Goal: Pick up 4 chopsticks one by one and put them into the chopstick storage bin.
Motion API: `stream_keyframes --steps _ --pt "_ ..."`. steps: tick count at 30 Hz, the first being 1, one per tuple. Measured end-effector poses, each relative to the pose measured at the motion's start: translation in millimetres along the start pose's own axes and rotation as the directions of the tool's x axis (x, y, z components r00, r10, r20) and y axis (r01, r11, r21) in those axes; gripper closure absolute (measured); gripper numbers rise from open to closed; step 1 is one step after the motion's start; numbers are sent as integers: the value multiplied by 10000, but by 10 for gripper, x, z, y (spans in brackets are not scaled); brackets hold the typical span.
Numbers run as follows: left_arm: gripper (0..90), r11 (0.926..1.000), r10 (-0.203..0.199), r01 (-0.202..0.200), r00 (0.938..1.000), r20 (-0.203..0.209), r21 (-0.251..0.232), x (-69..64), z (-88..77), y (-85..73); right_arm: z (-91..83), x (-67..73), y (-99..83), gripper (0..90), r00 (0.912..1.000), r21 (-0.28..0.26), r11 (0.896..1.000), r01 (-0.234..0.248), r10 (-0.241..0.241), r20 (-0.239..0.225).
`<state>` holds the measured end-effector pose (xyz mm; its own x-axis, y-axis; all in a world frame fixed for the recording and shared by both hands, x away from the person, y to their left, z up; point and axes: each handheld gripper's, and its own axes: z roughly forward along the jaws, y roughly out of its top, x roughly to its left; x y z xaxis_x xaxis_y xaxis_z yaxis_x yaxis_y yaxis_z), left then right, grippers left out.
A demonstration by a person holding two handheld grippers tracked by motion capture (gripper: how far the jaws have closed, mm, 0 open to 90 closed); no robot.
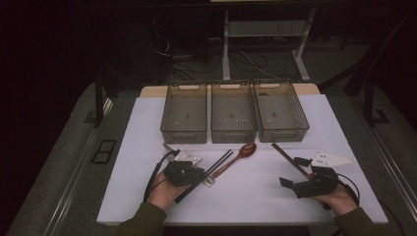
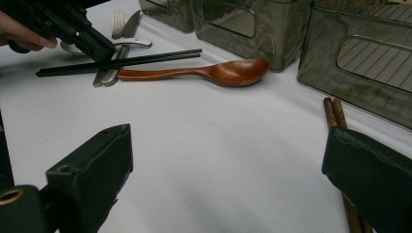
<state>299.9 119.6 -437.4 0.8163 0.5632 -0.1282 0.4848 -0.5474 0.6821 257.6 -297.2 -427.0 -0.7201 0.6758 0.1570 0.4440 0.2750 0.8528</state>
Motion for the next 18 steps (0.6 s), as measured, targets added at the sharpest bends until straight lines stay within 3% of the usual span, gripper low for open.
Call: stream_keyframes --steps 18 --pt "817 9998 -11 14 9998 -175 213 4 39 -14 -5 1 3 38 10000 -35 10000 -14 14 8"
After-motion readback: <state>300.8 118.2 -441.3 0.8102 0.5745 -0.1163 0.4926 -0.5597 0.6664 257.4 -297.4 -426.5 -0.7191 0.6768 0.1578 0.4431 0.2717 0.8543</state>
